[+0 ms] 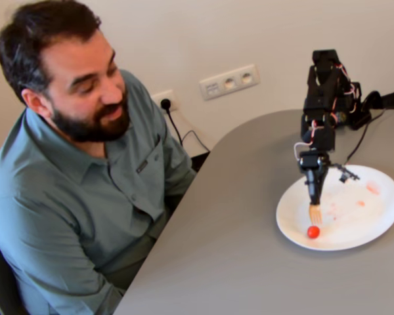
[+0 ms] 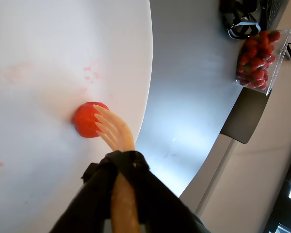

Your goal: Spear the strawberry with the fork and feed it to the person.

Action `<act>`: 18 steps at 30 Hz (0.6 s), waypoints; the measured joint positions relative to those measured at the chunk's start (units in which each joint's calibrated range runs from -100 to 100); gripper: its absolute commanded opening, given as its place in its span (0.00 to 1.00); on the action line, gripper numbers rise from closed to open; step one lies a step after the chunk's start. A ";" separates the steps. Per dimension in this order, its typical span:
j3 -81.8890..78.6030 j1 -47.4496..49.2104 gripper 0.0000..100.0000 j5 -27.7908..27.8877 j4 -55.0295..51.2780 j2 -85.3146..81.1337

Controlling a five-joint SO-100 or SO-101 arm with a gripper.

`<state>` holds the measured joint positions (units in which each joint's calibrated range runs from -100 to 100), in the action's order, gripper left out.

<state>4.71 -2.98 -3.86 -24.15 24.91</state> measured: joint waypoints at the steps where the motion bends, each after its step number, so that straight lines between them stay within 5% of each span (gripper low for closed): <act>1: 0.00 -0.17 0.02 0.00 0.00 0.00; 18: 2.36 -0.92 0.02 0.73 3.00 1.94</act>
<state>7.07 -3.90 -3.13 -21.15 26.84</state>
